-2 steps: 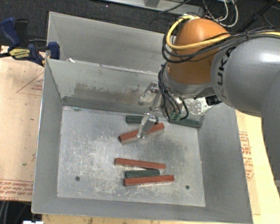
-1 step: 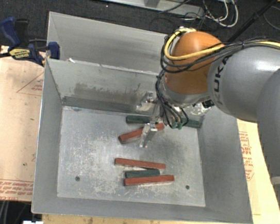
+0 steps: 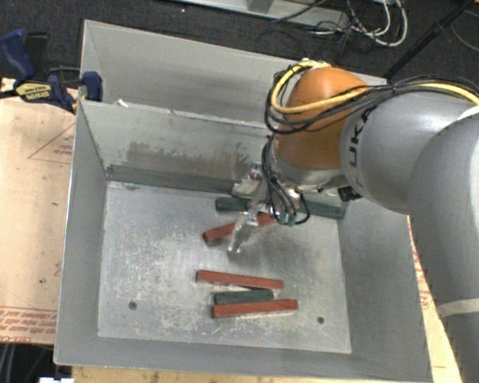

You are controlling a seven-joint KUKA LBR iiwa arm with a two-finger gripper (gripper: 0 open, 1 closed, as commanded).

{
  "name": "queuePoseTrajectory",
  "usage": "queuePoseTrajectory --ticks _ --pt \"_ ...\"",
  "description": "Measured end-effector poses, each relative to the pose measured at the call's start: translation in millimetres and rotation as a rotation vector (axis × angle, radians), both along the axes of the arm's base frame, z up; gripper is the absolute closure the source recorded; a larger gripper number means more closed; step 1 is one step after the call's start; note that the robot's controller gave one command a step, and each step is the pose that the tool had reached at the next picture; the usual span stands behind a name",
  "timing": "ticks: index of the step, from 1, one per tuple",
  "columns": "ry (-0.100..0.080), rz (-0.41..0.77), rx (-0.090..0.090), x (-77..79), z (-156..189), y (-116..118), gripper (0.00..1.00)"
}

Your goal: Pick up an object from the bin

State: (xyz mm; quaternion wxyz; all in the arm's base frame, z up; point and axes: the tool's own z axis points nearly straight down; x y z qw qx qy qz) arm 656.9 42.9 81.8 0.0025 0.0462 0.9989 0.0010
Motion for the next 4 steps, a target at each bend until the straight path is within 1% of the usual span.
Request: queuePoseTrajectory --ticks 1,2,3,4 --pt "-0.011 -0.033 0.000 4.6 -1.9 -1.8 1.00" --pt "-0.011 -0.033 0.000 4.6 -1.9 -1.8 1.00" --pt "0.001 -0.034 0.000 5.5 15.0 -1.6 1.00" --pt "0.004 -0.034 0.000 4.8 8.9 -1.7 1.00"
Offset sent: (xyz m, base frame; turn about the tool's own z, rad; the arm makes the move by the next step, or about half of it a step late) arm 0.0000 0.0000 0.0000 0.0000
